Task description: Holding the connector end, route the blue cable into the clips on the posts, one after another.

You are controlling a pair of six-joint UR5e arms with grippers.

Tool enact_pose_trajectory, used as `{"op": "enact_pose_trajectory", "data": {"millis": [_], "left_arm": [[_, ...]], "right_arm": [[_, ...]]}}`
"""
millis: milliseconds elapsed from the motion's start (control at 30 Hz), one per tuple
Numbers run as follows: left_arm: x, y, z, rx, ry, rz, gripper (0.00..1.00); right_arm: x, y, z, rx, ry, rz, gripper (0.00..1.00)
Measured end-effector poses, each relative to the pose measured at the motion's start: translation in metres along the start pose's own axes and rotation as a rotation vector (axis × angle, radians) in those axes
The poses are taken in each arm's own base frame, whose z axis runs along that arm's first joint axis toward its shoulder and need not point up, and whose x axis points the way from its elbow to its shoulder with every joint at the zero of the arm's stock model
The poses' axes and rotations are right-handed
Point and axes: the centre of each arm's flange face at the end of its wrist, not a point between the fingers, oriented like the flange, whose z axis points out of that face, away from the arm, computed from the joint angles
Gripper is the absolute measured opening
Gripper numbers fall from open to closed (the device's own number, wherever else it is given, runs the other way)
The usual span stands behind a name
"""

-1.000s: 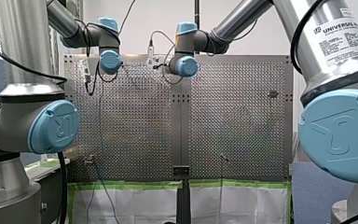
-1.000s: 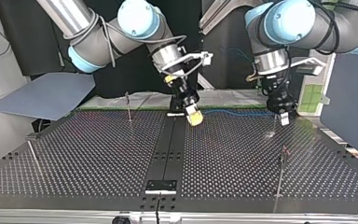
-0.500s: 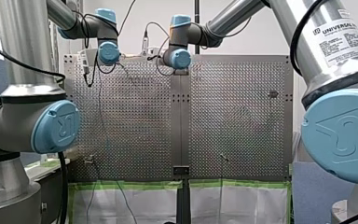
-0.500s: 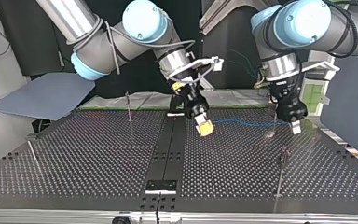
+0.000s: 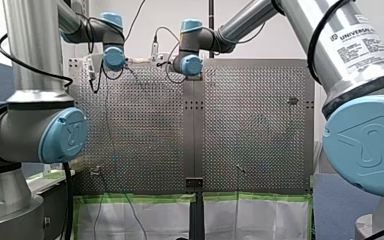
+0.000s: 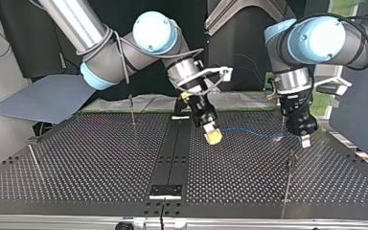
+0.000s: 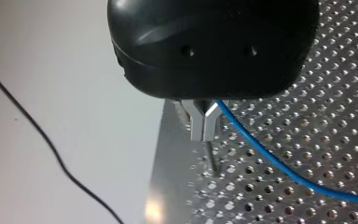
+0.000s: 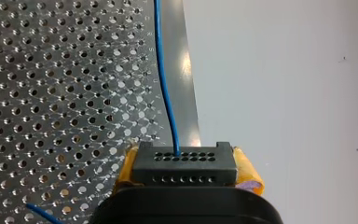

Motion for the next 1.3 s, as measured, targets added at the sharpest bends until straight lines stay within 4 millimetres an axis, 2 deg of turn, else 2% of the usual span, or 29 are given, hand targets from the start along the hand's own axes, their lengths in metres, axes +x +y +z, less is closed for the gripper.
{"op": "enact_pose_trajectory", "data": {"millis": [267, 767, 1000, 1300], "left_arm": [[0.01, 0.007, 0.013, -0.006, 0.015, 0.009, 0.0], [0.004, 0.01, 0.027, 0.066, -0.001, 0.002, 0.0], [0.007, 0.014, 0.036, 0.071, 0.0, -0.001, 0.0], [0.002, 0.02, 0.048, 0.074, -0.02, -0.011, 0.0]], "right_arm": [[-0.001, 0.002, 0.009, -0.001, 0.008, 0.006, 0.0], [-0.008, 0.013, 0.018, -0.013, 0.003, 0.014, 0.0], [-0.007, 0.014, 0.02, -0.01, 0.007, 0.015, 0.0], [-0.012, 0.013, 0.021, -0.002, 0.002, 0.015, 0.0]]}}
